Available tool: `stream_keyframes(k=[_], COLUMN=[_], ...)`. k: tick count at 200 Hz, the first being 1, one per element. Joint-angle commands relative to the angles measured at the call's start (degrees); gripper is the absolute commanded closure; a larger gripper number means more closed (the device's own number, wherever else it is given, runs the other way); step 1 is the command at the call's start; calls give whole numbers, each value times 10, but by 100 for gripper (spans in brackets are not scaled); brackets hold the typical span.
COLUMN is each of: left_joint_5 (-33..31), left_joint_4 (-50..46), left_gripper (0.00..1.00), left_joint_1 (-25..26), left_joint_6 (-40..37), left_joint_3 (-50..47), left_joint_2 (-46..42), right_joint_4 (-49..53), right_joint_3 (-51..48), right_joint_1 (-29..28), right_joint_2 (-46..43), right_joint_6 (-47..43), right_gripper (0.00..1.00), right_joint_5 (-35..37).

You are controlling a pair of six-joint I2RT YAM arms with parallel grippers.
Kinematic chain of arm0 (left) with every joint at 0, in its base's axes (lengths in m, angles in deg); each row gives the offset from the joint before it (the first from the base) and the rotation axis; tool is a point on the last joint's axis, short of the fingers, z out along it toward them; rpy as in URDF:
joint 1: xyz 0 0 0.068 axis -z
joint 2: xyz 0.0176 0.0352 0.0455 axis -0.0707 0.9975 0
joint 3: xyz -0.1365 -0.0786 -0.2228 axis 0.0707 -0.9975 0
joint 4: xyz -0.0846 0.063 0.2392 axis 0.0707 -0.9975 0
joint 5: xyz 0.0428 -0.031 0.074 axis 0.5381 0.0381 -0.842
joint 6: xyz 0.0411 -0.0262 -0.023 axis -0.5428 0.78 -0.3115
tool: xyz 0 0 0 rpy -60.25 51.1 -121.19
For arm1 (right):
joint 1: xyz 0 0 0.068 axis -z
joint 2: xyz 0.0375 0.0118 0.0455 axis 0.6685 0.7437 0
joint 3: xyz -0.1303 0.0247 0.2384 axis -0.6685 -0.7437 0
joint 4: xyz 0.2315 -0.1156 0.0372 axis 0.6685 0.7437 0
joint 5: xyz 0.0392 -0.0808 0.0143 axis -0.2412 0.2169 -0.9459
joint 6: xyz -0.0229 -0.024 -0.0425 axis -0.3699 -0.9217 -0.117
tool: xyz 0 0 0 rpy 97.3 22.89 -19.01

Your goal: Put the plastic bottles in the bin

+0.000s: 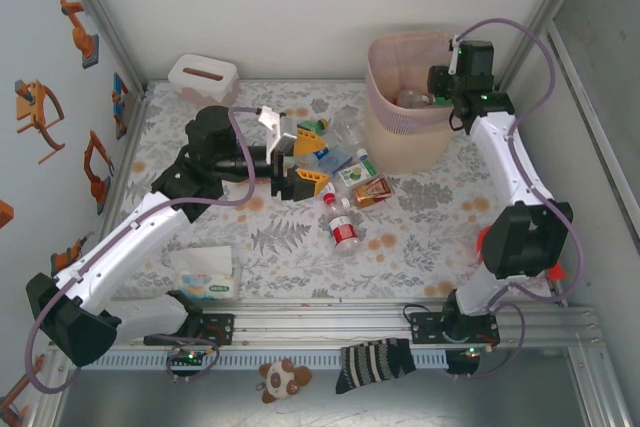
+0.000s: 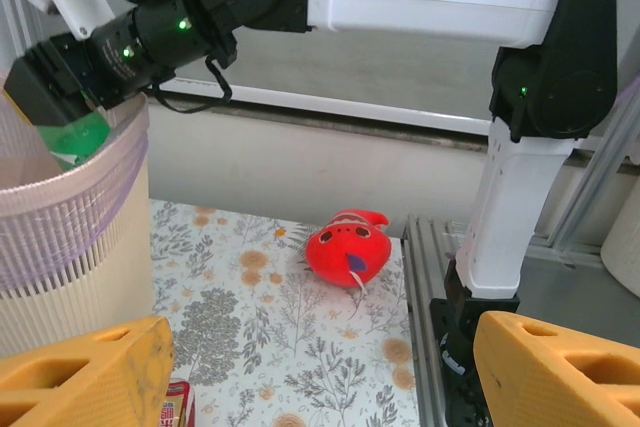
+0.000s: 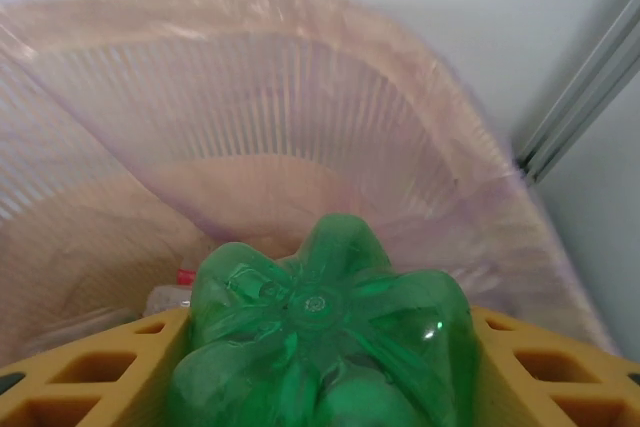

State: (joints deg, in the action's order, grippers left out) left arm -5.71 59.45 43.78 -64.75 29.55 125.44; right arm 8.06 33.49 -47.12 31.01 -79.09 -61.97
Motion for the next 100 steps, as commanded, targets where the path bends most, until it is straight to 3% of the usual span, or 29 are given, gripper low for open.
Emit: stream_keyframes(k=[1, 26, 69, 100], left_joint_5=[5, 6, 6, 6], left_joint_4=[1, 1, 2, 8], left_gripper=[22, 22, 22, 22], left_joint_1=[-4, -7, -9, -10], left_joint_6=[-11, -7, -5, -4], left_joint_3=[-4, -4, -7, -9], left_joint_2=[2, 2, -3, -5], right_joint_4=[-10, 1, 17, 34], right_joint_3=[-8, -9, 2, 17], right_joint_1=[13, 16, 16, 16], right_joint_2=[10, 15, -2, -19], right_joint_6=[27, 31, 32, 33], right_gripper=[48, 47, 29, 25], right_joint_5=[-17, -18, -20, -21])
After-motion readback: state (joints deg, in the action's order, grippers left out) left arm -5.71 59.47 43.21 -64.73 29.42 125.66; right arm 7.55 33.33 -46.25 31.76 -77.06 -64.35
